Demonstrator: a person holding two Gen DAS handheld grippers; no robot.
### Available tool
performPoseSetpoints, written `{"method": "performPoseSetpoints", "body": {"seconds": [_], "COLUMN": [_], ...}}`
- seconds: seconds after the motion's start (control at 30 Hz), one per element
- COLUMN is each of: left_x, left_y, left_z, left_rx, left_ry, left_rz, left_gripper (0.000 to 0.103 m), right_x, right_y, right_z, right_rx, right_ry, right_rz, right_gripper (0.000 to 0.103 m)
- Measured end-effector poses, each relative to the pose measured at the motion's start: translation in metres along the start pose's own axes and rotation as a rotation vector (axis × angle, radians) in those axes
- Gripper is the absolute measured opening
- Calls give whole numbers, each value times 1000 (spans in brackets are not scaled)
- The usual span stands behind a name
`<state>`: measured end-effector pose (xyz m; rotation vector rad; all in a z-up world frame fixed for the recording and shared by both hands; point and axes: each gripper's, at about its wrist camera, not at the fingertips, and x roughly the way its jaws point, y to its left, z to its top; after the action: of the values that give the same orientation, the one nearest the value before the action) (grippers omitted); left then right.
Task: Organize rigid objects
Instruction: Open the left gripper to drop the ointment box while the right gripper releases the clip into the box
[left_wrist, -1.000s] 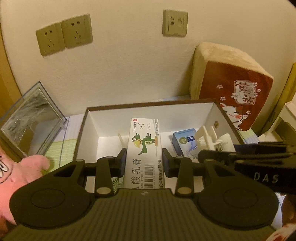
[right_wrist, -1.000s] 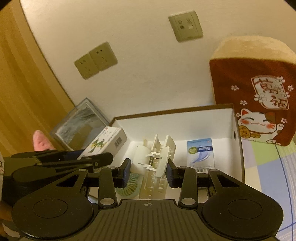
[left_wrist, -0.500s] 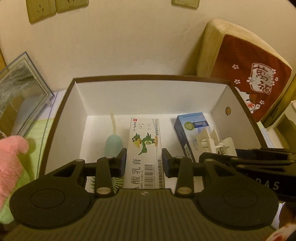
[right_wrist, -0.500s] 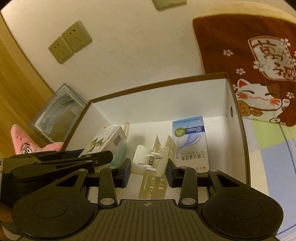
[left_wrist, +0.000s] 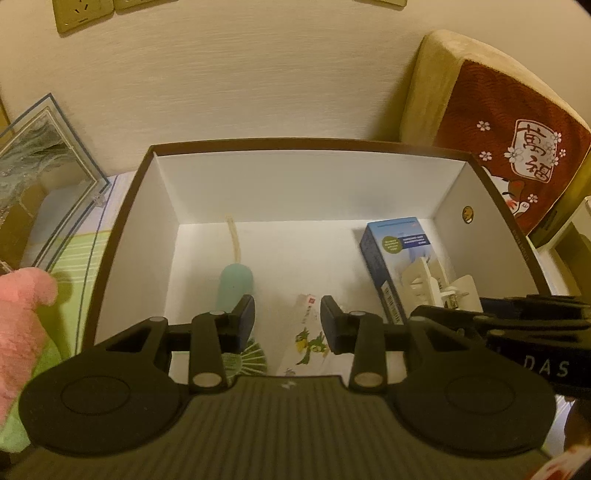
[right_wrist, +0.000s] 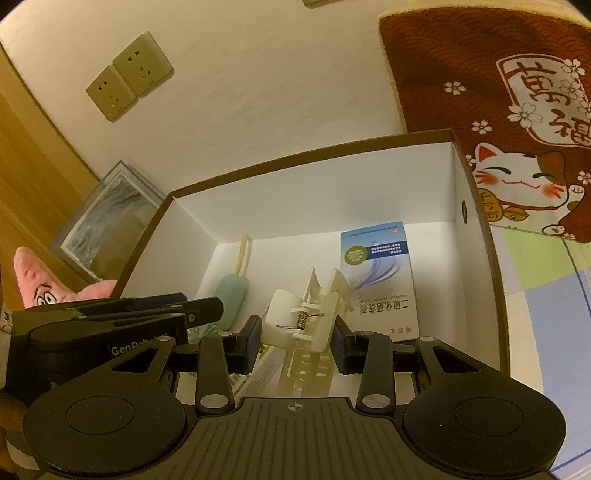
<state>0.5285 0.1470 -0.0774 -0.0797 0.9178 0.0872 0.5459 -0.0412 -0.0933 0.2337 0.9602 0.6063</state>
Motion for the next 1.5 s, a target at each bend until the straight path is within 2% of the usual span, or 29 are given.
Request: {"method": "performPoseSetpoints", "body": {"seconds": [0.27, 0.4, 0.43, 1.13, 1.5], "left_x": [-9, -18, -20, -91, -138], "left_y": [5, 9, 9, 13, 12], "left_z": [-6, -8, -8, -29, -60], "left_rx": [29, 27, 29, -4, -37], "left_ry": [-3, -8, -11, -62, -78], "left_rz": [29, 29, 31, 9, 0], "left_gripper": [43, 51, 51, 56, 57], "right_x": [1, -8, -10, -72, -114], "right_y": [4, 10, 11, 18, 27], "right_z": [1, 3, 3, -27, -54], "right_rx": [18, 11, 8, -30, -36], "right_ry": [-11, -50, -55, -108, -149], "right_rz": [27, 31, 29, 0, 1], "right_gripper": [42, 62, 63, 66, 67]}}
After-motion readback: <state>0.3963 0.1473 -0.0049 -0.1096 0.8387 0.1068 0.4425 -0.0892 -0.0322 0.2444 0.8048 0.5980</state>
